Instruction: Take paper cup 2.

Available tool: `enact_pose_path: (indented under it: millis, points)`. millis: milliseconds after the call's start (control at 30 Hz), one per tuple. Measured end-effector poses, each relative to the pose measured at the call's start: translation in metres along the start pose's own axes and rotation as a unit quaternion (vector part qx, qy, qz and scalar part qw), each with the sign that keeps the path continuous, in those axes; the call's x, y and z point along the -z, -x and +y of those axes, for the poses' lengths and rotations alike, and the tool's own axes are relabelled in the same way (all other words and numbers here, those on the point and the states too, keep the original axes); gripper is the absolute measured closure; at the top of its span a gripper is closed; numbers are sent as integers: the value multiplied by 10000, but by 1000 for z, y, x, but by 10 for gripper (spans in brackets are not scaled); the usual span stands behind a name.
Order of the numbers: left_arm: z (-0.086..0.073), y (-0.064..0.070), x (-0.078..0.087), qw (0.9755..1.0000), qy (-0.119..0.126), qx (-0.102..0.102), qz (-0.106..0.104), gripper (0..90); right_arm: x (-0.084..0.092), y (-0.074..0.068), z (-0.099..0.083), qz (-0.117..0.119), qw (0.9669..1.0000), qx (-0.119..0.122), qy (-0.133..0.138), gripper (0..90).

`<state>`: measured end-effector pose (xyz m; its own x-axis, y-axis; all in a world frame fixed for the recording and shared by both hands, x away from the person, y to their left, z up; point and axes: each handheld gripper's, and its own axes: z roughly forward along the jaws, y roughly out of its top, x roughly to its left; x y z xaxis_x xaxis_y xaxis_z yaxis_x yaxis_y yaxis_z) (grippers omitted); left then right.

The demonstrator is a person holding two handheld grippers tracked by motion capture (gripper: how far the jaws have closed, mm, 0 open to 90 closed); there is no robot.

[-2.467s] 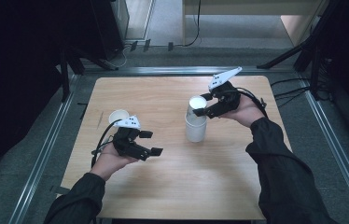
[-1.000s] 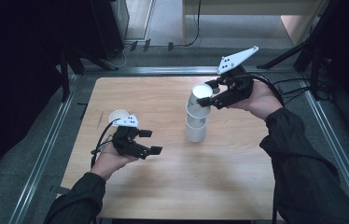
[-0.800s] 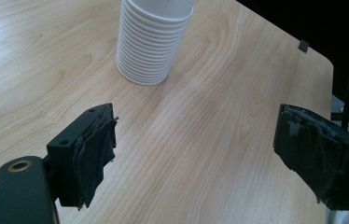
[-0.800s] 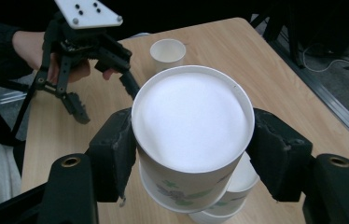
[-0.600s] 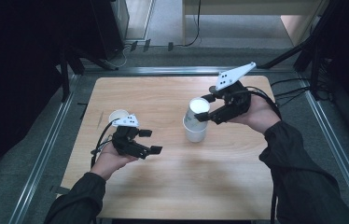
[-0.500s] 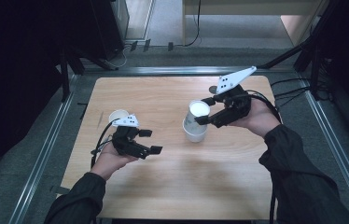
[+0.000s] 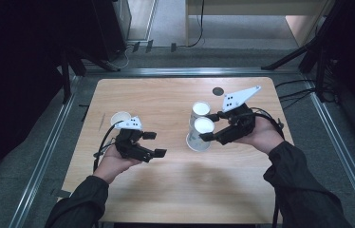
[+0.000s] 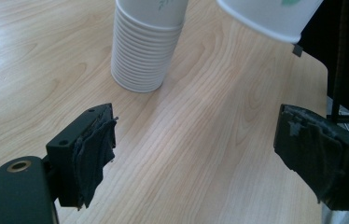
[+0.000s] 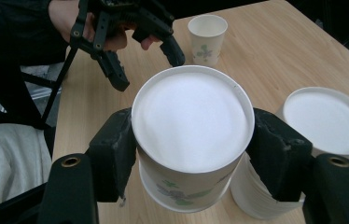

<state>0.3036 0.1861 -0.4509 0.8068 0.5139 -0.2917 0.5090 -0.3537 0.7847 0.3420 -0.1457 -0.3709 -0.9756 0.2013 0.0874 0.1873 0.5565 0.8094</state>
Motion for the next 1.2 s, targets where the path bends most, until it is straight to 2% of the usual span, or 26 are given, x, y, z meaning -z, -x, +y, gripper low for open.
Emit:
enact_pose_path:
  millis: [200,333,567,967,1067,1200]
  points:
    - [-1,2,-3,10000,17,-62,-68,130,-12,-1,-19,120,9997,-178,121,359]
    - [-1,5,-7,9998,-30,-184,-99,131,-21,-2,-32,186,9994,-201,217,359]
    - [0,11,-16,9988,-52,-317,-360,131,-35,-4,-45,346,9979,-336,433,359]
    - [-1,14,-30,9976,-49,-361,-597,132,-50,-8,-53,503,9960,-373,637,359]
    - [-1,15,-34,9973,-115,-406,-602,132,-52,-8,-54,546,9949,-423,740,359]
    - [-1,16,-38,9969,-116,-466,-624,132,-56,-10,-53,577,9946,-444,739,359]
